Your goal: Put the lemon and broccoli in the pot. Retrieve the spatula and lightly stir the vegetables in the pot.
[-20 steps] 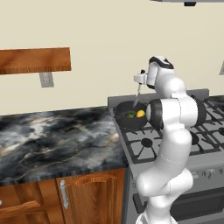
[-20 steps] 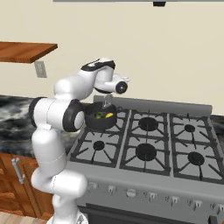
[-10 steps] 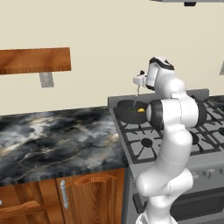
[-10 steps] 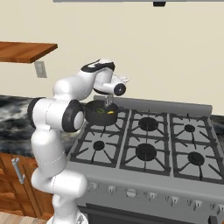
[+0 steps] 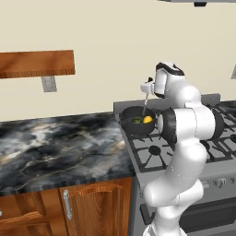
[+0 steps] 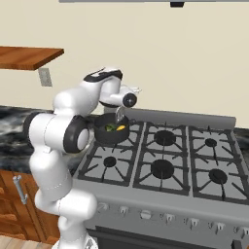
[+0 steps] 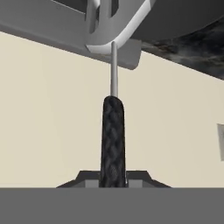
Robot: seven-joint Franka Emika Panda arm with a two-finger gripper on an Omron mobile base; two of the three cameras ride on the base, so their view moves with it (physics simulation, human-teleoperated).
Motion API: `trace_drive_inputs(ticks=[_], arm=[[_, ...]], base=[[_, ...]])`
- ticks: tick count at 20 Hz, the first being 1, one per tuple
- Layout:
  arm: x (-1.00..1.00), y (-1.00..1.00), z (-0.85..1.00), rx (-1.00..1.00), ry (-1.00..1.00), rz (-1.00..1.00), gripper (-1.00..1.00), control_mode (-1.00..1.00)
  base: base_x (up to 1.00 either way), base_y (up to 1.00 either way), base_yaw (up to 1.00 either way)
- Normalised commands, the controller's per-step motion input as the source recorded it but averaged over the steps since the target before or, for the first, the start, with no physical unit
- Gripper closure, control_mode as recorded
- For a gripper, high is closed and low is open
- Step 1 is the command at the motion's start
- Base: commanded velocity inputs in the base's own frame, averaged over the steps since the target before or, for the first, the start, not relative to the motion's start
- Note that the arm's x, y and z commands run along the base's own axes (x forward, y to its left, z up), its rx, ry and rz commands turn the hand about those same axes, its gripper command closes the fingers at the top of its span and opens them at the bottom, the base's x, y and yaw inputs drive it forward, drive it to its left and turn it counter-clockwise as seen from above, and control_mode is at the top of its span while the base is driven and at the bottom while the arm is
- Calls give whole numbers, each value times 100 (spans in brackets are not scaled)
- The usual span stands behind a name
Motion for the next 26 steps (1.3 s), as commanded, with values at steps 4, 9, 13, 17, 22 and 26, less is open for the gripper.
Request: trace_drive_inputs(ticks=[4,9,13,17,22,26], arm=[[-36,19,0,0,14,-3,100,-100],[-21,3,-5,0,8,-3,100,-100],[-12,2,-22,0,9,-3,100,-100],[-3,10,-37,0,10,-2,100,-100],[21,7,-33,0,1,0,100,-100],[32,11,-25,9,0,0,100,-100]], base=[[0,0,0],[0,0,0],[0,0,0],[0,0,0],[0,0,0],[0,0,0]])
